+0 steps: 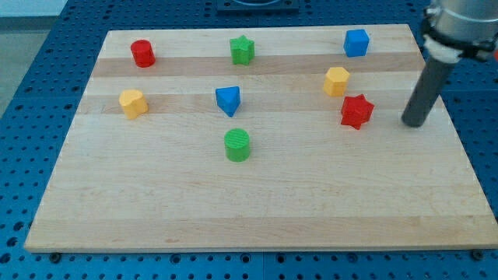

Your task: Push the yellow hexagon into the green circle

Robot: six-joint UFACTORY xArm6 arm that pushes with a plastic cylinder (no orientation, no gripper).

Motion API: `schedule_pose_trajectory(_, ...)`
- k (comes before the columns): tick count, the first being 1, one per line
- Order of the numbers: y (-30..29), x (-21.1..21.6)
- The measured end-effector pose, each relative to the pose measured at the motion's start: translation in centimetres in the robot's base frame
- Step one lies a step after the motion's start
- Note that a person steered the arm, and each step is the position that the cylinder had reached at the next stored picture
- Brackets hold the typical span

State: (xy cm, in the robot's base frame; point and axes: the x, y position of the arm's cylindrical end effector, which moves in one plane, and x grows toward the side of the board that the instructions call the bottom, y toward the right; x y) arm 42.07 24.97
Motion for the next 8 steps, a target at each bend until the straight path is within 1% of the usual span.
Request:
schedule_pose_trajectory(2, 0.7, -4.1)
schedule_pose_trajectory(3, 0.7, -4.5)
schedule_pose_trajectory(4, 1.3, -7.5)
schedule_pose_trajectory(5, 5.8, -15.4)
schedule_pose_trajectory(6, 0.6, -17.9)
schedule_pose_trajectory(7, -7.4, -13.3)
schedule_pose_trajectory(8, -8.1, -11.4)
